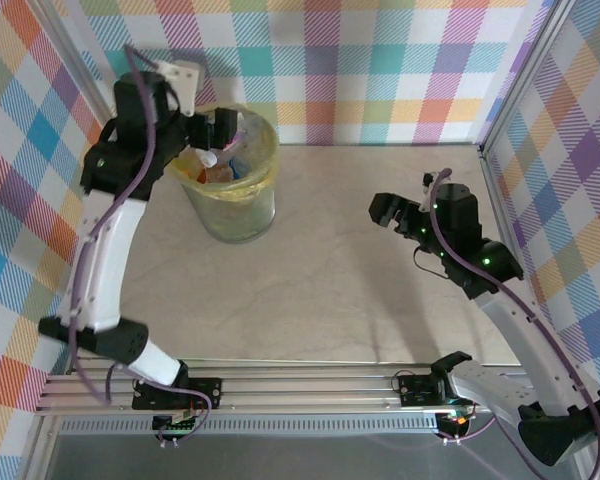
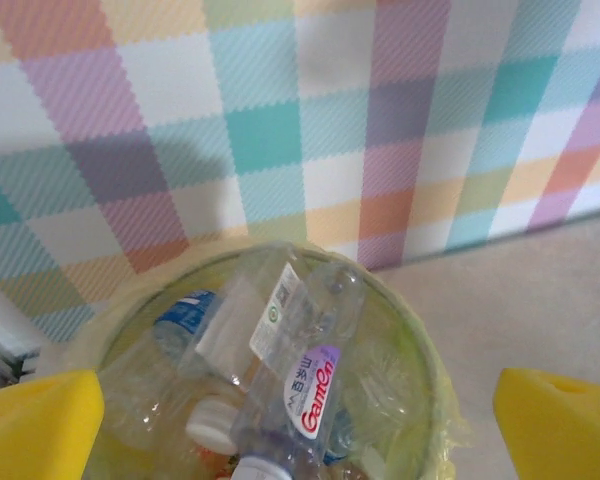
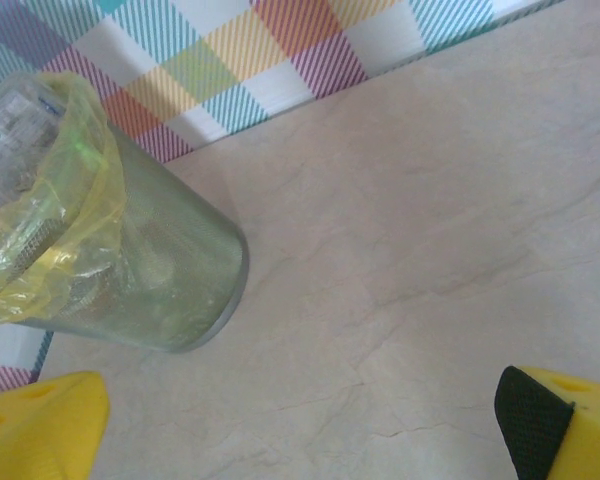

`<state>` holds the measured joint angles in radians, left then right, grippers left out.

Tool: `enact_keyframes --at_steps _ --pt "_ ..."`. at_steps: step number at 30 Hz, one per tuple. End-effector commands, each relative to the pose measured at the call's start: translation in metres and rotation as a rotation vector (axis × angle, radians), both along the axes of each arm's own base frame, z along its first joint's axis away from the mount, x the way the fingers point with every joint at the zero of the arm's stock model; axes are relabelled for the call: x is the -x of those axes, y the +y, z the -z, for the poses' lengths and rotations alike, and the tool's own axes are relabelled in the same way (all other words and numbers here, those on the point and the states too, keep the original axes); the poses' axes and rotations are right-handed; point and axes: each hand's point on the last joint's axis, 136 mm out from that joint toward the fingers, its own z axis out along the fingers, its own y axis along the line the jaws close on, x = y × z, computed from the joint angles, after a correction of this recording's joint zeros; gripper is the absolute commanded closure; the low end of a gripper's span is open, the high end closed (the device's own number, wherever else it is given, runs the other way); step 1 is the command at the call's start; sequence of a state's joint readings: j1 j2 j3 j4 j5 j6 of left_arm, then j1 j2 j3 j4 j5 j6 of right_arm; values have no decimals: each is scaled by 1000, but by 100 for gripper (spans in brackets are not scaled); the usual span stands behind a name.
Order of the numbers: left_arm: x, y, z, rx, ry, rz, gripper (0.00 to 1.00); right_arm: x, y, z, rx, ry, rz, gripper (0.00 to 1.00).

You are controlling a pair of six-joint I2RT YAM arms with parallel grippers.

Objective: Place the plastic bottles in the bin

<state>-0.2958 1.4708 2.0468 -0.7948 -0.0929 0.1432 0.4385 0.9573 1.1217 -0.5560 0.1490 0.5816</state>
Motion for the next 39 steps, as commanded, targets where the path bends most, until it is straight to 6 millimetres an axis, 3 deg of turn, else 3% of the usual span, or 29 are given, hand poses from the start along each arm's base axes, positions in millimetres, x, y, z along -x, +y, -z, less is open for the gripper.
enact_keyframes --at_steps 1,4,7,12,17,22,25,32,39 --pt "27 23 -15 124 -113 -104 0 9 -24 10 98 -8 66 0" --pt "61 39 0 213 -148 -151 0 17 -35 19 156 -11 81 0" --pt "90 52 31 297 -157 -190 0 24 -44 27 200 -34 89 0" --pt "124 69 97 431 -129 -258 0 34 -54 44 266 -72 84 0" --pt "136 77 173 426 -9 -326 0 37 -65 64 320 -97 111 0" --pt "135 82 244 386 79 -378 0 32 -74 85 386 -125 146 0" --pt "128 86 275 372 99 -422 0 24 -73 100 447 -152 135 0" --pt "111 105 297 278 61 -542 0 4 -79 138 585 -113 118 0" --pt "79 112 319 163 92 -588 0 -23 -83 166 608 -88 91 0"
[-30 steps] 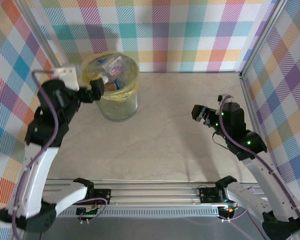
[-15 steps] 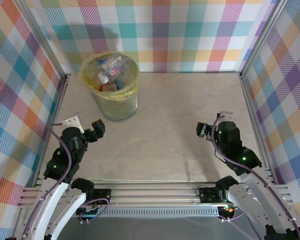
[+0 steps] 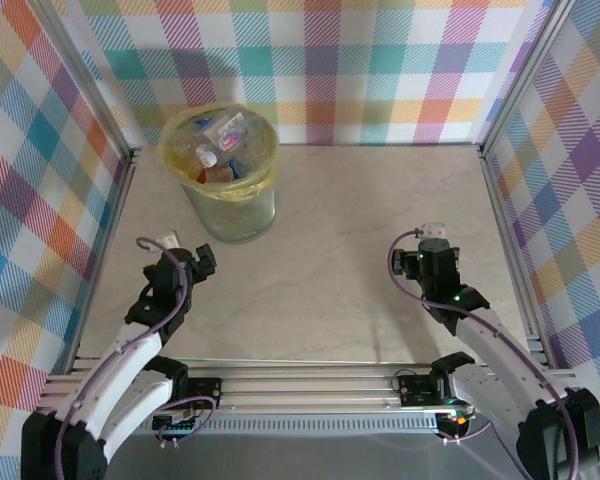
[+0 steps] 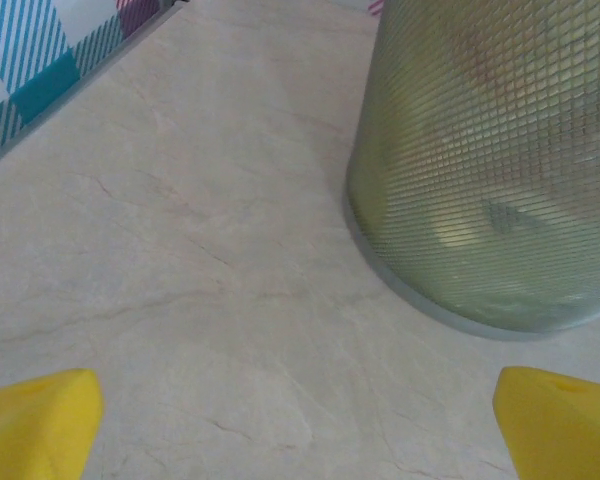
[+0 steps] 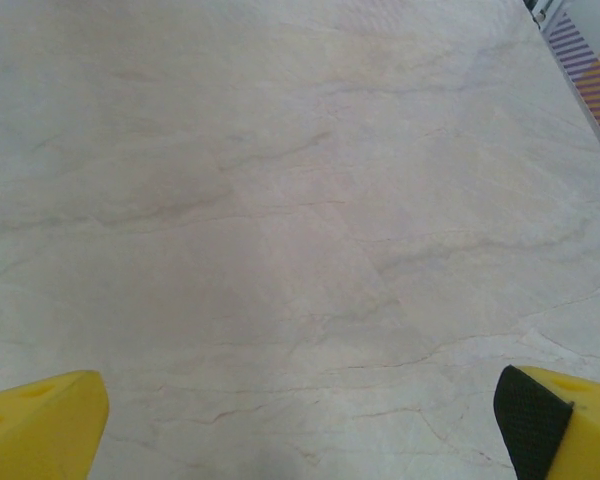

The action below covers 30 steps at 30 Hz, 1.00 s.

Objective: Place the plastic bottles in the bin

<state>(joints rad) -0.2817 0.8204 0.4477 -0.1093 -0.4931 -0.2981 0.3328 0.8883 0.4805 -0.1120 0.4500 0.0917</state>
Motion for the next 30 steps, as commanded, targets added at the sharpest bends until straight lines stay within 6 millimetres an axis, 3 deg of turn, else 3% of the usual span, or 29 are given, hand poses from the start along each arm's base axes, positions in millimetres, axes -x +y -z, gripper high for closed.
enact_keyframes --at_steps 1,8,14,20,30 --pt "-23 11 -12 -42 -84 -44 0 -20 0 -4 0 -77 -33 0" --pt "-56 20 12 -88 -29 -22 0 -46 -11 13 -61 -56 -39 0" --pt "-76 13 20 -117 -64 87 0 -64 -13 16 -63 -84 -62 0" --pt "-86 9 28 -125 -107 133 0 -76 -14 19 -91 -118 -89 0" --pt "-94 -7 51 -109 -117 228 0 -80 -15 21 -93 -168 -119 0"
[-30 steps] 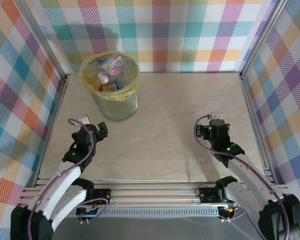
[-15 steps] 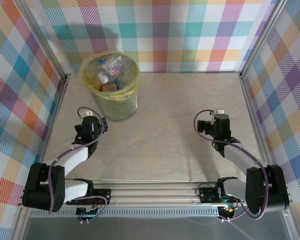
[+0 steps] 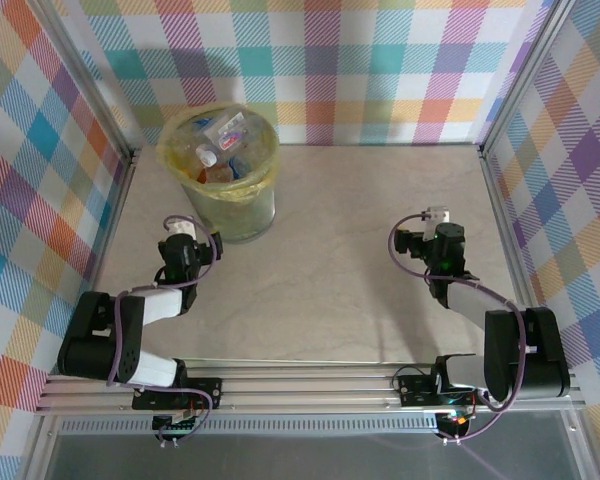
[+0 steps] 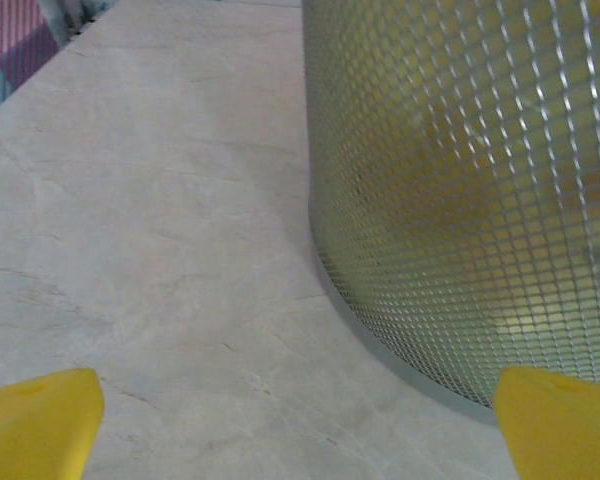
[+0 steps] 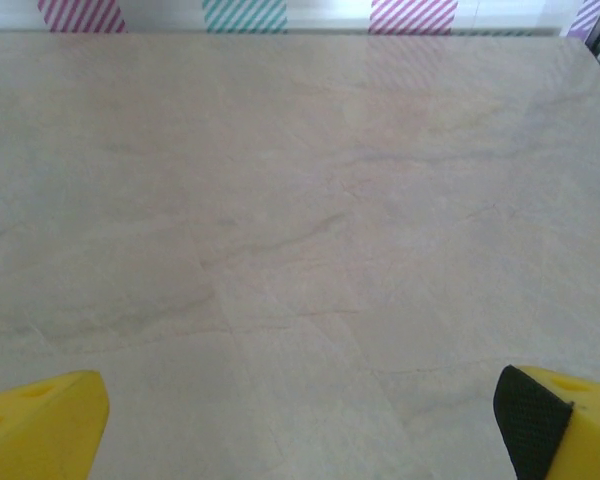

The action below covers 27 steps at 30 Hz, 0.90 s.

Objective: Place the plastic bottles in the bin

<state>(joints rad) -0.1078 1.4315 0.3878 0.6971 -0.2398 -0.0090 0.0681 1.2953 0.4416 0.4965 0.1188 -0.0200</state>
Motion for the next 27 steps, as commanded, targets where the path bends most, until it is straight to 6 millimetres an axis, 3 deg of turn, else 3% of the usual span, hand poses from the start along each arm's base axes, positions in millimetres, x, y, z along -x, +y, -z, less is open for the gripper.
enact_keyframes --at_steps 1,6,10,20,27 --pt "-7 -8 -6 4 -59 67 0 -3 4 -4 3 -48 -44 0" --pt "-14 -26 12 -1 -26 175 0 -3 2 -1 -7 -54 -48 0" --pt "-16 -30 12 33 -13 228 0 -4 1 -2 -28 -72 -53 0" --pt "-19 -19 15 74 3 197 0 -6 19 -1 -83 -111 -172 0" --pt "-19 -19 14 73 0 197 0 -12 26 14 -87 -88 -213 0"
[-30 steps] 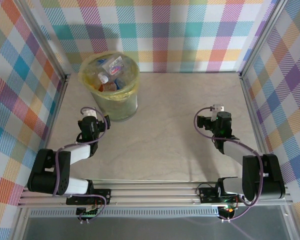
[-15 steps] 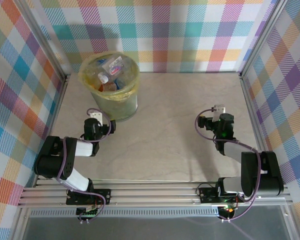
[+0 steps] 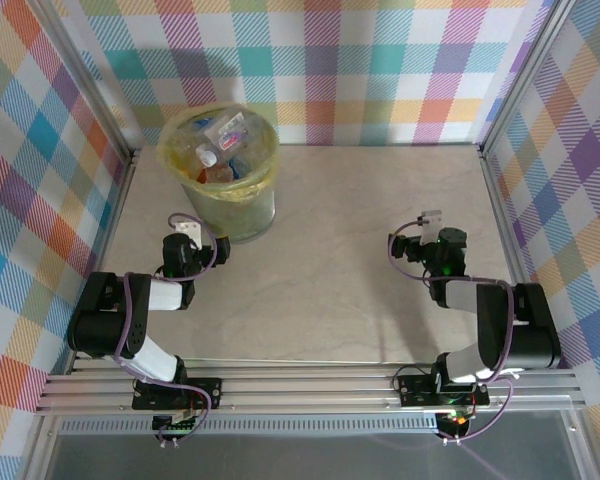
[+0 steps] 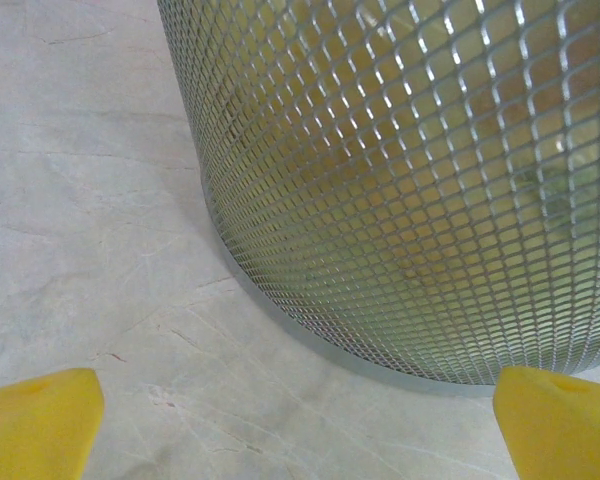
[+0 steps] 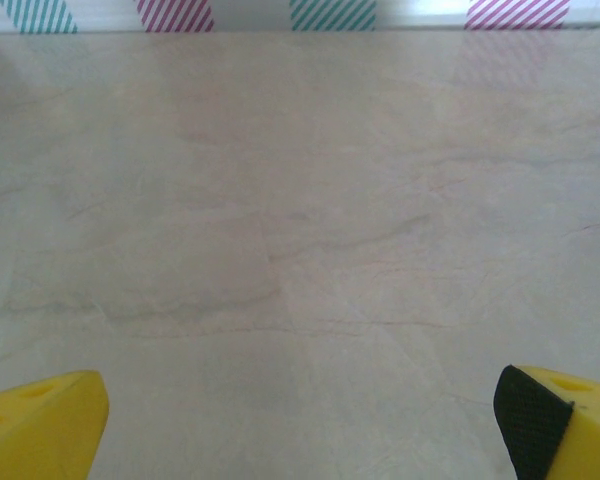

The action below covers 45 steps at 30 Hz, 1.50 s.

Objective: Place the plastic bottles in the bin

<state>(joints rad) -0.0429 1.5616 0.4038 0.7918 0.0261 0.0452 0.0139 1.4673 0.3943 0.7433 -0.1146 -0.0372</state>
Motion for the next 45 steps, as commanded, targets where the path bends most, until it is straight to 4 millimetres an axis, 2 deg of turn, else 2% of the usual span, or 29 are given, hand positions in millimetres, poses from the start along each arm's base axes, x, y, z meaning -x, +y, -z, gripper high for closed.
enact_keyframes --at_steps 1,8,17,24,27,45 --pt "-7 2 -9 14 -29 -3 0 -5 6 -9 -9 -62 -48 0" --pt "-7 2 -8 13 -27 -3 0 -6 4 -4 -34 -53 -52 0" --pt "-7 2 -9 13 -29 -4 0 -13 -24 0 -40 -34 121 0" --pt "-7 1 -8 13 -28 -3 0 -13 -24 0 -39 -32 116 0" --pt "-7 1 -9 13 -29 -3 0 -13 -12 0 -41 -24 45 0" --pt "-8 2 -9 13 -30 -4 0 -12 -13 -1 -40 -28 42 0"
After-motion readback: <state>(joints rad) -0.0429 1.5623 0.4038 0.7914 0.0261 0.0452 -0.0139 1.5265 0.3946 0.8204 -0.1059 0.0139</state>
